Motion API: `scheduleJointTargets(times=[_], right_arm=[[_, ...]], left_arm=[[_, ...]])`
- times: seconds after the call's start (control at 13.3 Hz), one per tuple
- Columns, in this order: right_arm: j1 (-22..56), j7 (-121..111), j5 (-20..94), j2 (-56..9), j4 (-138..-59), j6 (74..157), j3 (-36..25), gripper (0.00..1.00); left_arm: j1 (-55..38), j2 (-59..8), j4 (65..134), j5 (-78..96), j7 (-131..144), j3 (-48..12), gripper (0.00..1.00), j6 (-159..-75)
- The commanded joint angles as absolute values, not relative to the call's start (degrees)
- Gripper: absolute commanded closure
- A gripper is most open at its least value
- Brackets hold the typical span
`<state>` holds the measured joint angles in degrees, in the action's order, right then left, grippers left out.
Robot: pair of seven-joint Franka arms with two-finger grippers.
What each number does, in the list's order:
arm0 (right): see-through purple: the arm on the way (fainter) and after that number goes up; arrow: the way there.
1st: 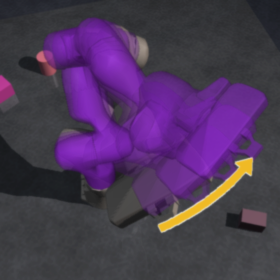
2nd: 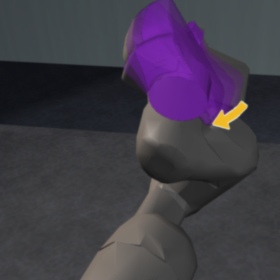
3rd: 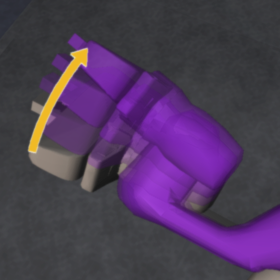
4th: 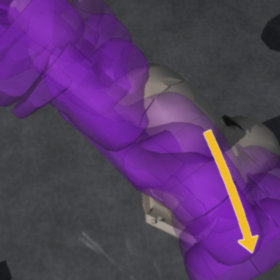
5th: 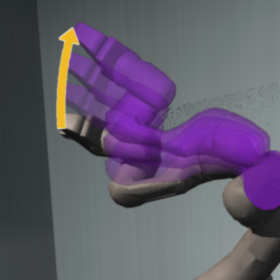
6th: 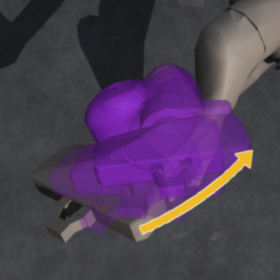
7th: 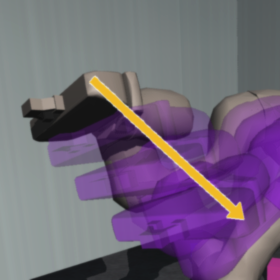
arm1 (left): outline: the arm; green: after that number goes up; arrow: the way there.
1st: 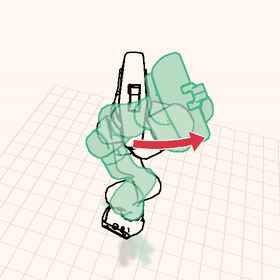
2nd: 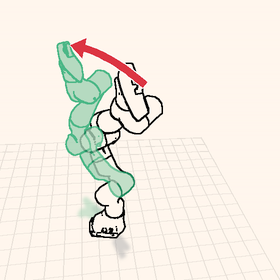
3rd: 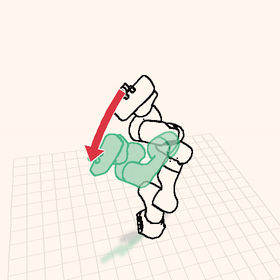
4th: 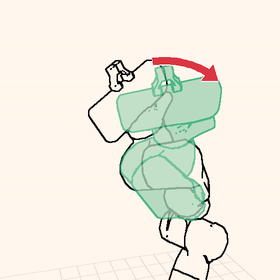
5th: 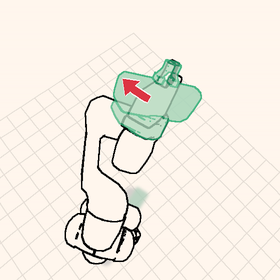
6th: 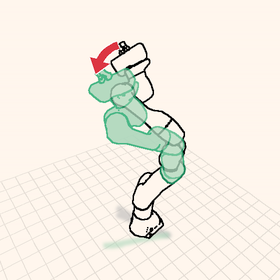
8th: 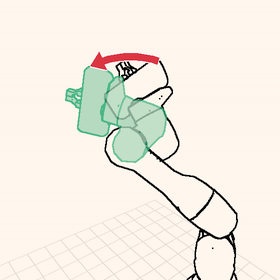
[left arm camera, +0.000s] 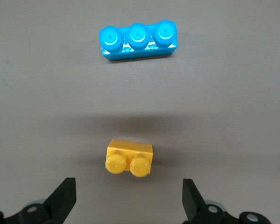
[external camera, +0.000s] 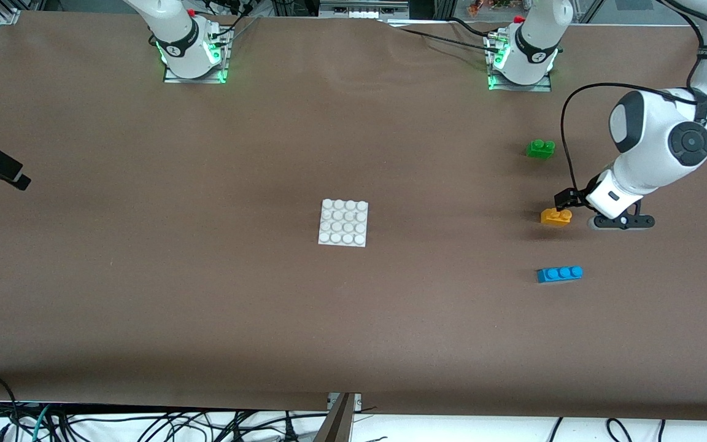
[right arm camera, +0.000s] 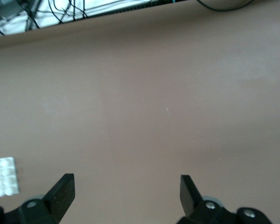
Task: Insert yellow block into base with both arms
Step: 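Lower the left gripper and grasp the yellow brick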
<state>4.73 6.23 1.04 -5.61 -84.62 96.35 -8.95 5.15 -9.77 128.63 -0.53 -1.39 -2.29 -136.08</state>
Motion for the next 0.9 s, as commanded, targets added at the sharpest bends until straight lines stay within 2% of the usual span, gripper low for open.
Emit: scheduleJointTargets(times=[0.0, 0.3, 0.83], right_arm=[[2.5, 2.1, -0.3, -3.6, -87.5, 96.1, -6.5, 0.0], [2.4, 2.0, -0.4, -4.8, -85.4, 94.5, -6.9, 0.0], [3.0, 2.2, -0.3, -5.3, -85.4, 94.7, -6.4, 0.0]], left_arm=[[6.9, -12.9, 129.5, 1.4, -4.8, -2.6, 0.0, -140.2], [7.5, -18.1, 129.5, 3.4, -7.9, -2.6, 0.0, -144.7], [7.5, -20.3, 130.7, 4.6, -7.9, -2.9, 0.0, -147.8]])
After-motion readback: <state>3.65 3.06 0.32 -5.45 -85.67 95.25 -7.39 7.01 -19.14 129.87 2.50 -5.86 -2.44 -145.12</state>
